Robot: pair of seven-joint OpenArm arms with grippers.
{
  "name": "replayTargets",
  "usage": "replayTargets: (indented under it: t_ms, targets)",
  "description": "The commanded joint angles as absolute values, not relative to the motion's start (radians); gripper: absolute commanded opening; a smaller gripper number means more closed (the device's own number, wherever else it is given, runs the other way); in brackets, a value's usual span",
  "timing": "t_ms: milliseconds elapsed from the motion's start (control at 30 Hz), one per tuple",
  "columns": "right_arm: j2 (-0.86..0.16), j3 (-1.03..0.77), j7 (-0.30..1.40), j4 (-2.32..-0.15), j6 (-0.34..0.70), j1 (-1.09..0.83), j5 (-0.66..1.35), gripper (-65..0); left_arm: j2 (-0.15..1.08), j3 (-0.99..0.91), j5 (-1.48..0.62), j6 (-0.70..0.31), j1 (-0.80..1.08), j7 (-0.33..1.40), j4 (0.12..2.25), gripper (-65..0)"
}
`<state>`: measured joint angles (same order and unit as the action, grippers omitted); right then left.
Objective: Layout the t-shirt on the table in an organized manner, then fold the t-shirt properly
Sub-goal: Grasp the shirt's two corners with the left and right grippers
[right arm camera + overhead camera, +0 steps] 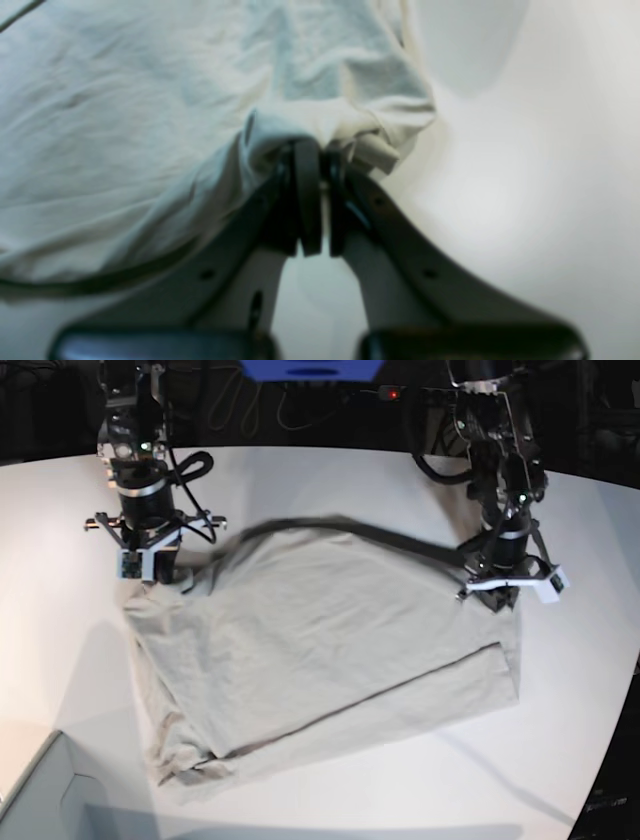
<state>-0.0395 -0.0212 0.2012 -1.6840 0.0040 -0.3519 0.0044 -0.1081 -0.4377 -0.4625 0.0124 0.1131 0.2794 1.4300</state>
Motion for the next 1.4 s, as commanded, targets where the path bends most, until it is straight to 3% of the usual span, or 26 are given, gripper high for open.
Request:
replayTargets:
  t_ms: [0, 133, 300, 400, 533, 867, 1033, 1367]
  targets:
    - [-0.044, -0.025, 0.177, -1.692, 0.007, -0.338, 0.002, -65.0, -0.099, -0.438, -0.469, 0.004, 0.071, 0.259, 1.405, -64.5]
    - [-0.044, -0.024, 0.177, -1.684, 0.007, -0.312, 0.001, -65.0, -0.07, -0.438, -0.469, 0.004, -0.035, 0.26, 1.248, -61.4]
    - [-0.044, -0.024, 0.177, -1.685, 0.007, -0.297, 0.001, -65.0, -0.07, -0.438, -0.469, 0.004, -0.093, 0.26, 1.198, -41.8]
    - [-0.044, -0.022, 0.177, -1.684, 0.007, -0.288, 0.001, -65.0, -0.077, -0.438, -0.47, 0.004, -0.054, 0.26, 1.288, -36.3]
    - [-0.044, -0.022, 0.177, -1.684, 0.007, -0.288, 0.001, -65.0, -0.071, -0.443, -0.476, 0.004, 0.005, 0.259, 1.369, -36.3]
    - [-0.042, -0.022, 0.177, -1.684, 0.007, -0.288, 0.001, -65.0, -0.045, -0.44, -0.476, 0.004, -0.015, 0.259, 1.222, -36.3]
    - [-0.044, -0.028, 0.177, -1.684, 0.007, -0.289, 0.001, -65.0, -0.044, -0.446, -0.476, 0.004, -0.01, 0.257, 1.216, -41.0]
    - [-0.044, -0.028, 0.177, -1.684, 0.007, -0.291, 0.001, -65.0, -0.042, -0.446, -0.476, 0.004, -0.028, 0.252, 1.211, -41.0]
